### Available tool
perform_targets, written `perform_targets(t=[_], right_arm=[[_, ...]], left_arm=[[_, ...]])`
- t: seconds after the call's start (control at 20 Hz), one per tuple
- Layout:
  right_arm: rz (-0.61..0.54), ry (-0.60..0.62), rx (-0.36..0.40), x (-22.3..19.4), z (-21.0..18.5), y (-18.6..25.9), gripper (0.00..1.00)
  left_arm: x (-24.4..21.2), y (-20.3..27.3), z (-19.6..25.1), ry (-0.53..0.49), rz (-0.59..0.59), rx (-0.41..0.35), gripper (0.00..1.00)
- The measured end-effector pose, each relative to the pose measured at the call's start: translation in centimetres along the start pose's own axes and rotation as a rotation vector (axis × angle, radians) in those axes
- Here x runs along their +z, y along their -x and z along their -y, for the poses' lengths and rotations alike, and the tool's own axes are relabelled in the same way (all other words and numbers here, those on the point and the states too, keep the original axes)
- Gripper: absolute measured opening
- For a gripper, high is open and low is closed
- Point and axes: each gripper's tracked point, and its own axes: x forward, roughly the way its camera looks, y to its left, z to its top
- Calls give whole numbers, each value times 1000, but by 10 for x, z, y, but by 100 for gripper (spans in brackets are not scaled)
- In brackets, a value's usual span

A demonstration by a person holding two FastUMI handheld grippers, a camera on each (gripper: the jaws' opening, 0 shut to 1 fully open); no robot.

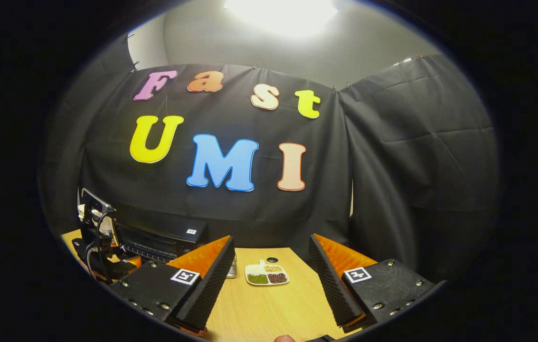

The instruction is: Open the electric oven with the left hand, put the food in, and close the electric oven.

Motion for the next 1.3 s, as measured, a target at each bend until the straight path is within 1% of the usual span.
perform_targets(t=[0.05, 0.2, 0.25, 0.35, 0.4, 0.45, 0.6, 0.65, 0.7, 0.75, 0.8, 0.85, 0.9, 0.95, 1.0, 1.05, 1.1, 1.15, 1.2, 1.25, 1.3], right_arm=[[-3, -1, -1, 0, 1, 1, 95], [-17, -3, 3, -6, 1, 5, 95], [-24, -5, 8, -7, -1, 7, 95], [-34, -12, 16, -9, -2, 8, 95], [-36, -11, 18, -10, -3, 8, 95], [-37, -8, 22, -9, -4, 9, 95], [-40, -3, 32, -11, -6, 11, 95], [-45, -1, 36, -11, -7, 11, 95], [-53, 1, 39, -15, -8, 11, 95], [-61, 3, 43, -16, -9, 11, 95], [-68, 3, 48, -18, -11, 11, 95], [-74, 2, 53, -19, -12, 12, 95], [-79, 1, 58, -20, -13, 13, 95], [-84, 1, 63, -22, -14, 13, 95], [-88, 2, 67, -24, -15, 14, 95], [-92, 4, 72, -24, -16, 14, 95], [-97, 1, 81, -26, -18, 14, 95], [-100, -6, 92, -28, -20, 14, 95], [-104, -15, 104, -29, -22, 14, 95], [-112, -25, 117, -32, -25, 14, 95], [-123, -35, 131, -36, -27, 14, 95]], left_arm=[[-5, 2, 1, -4, -4, 1, 100], [-14, 5, 2, -6, -22, 4, 93], [-18, 7, 3, -5, -28, 4, 96], [-26, 7, 4, -3, -43, 3, 97], [-29, 8, 5, -3, -51, 2, 91], [-34, 9, 6, -2, -60, 1, 97], [-53, 11, 7, 2, -100, -2, 97], [-59, 12, 7, 3, -115, 1, 92], [-65, 13, 6, 9, -128, 3, 97], [-72, 13, 7, 20, -143, 1, 92], [-78, 14, 7, 28, -158, 1, 96], [-84, 15, 8, 35, -173, 3, 95], [-89, 16, 9, 40, -186, 4, 100], [-93, 18, 9, 44, -195, 4, 97], [-96, 19, 10, 45, -204, 5, 100], [-97, 23, 11, 45, -210, 6, 100], [-94, 26, 12, 48, -207, 7, 97], [-90, 31, 10, 51, -199, 10, 100], [-82, 35, 9, 53, -184, 12, 100], [-73, 41, 8, 57, -166, 15, 97], [-62, 45, 7, 62, -144, 18, 96]])
